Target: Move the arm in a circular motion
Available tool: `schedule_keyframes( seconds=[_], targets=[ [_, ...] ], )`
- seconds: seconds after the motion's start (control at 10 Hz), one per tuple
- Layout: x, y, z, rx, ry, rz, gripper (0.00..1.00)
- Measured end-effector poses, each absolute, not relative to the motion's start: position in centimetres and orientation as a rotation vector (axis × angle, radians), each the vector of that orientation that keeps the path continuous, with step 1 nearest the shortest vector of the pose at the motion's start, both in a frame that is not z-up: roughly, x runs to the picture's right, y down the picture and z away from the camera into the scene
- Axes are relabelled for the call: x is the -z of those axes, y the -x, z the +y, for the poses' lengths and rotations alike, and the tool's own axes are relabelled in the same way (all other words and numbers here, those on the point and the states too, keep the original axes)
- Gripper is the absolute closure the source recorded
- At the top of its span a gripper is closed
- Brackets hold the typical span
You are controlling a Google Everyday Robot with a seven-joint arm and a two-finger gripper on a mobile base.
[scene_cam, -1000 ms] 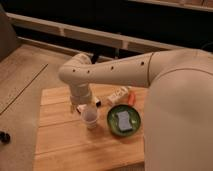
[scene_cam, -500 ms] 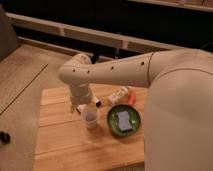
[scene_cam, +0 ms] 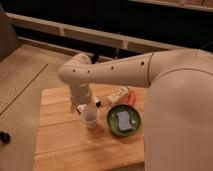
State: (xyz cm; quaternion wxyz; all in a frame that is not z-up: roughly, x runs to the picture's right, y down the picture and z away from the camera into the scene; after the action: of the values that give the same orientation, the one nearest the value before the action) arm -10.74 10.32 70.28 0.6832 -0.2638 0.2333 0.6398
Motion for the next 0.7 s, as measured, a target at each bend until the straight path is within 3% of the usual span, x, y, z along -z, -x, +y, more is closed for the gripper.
schedule_keyframes(
  seconds=[0.5, 0.7],
  targets=[
    [-70.3, 10.6, 10.1, -1.437, 0.588, 0.524, 0.35],
    [-71.2, 6.6, 5.9, -1.477, 0.474, 0.528, 0.35]
  ],
)
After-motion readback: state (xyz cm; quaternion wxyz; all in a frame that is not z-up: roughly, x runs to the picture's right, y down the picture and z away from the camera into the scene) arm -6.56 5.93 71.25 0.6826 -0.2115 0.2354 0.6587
